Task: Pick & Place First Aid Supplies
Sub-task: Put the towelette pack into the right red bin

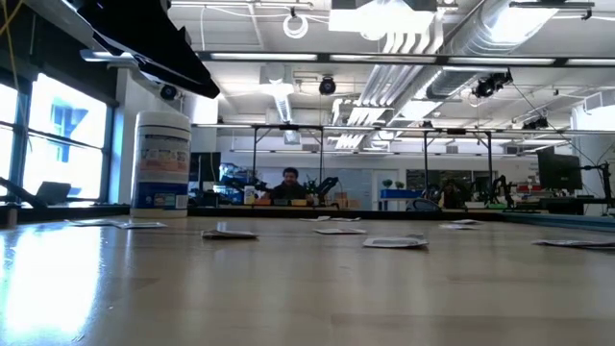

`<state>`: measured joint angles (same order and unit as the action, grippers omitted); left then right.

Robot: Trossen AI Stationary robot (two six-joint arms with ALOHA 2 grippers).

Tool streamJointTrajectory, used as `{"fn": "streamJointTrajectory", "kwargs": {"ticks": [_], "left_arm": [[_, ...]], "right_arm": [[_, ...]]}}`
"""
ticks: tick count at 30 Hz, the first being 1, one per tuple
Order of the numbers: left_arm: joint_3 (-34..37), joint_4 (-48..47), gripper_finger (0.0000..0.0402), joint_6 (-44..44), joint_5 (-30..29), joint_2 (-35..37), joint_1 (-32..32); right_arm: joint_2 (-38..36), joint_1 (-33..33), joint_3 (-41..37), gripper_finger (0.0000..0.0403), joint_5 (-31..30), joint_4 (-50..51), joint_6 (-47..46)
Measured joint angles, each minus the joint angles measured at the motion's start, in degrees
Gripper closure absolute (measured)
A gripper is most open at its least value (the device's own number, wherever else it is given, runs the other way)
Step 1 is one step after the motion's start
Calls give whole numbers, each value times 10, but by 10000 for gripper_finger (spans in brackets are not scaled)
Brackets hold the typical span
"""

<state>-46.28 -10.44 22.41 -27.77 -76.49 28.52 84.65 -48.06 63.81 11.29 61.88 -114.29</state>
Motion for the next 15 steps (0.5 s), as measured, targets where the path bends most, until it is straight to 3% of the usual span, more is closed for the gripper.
{"fn": "streamJointTrajectory", "kwargs": {"ticks": [8, 15], "left_arm": [[0, 0, 215, 0, 0, 0, 0], [0, 0, 215, 0, 0, 0, 0]], "right_arm": [[112, -8, 0, 402, 15, -72, 39], [149, -9, 0, 393, 22, -79, 90]]}}
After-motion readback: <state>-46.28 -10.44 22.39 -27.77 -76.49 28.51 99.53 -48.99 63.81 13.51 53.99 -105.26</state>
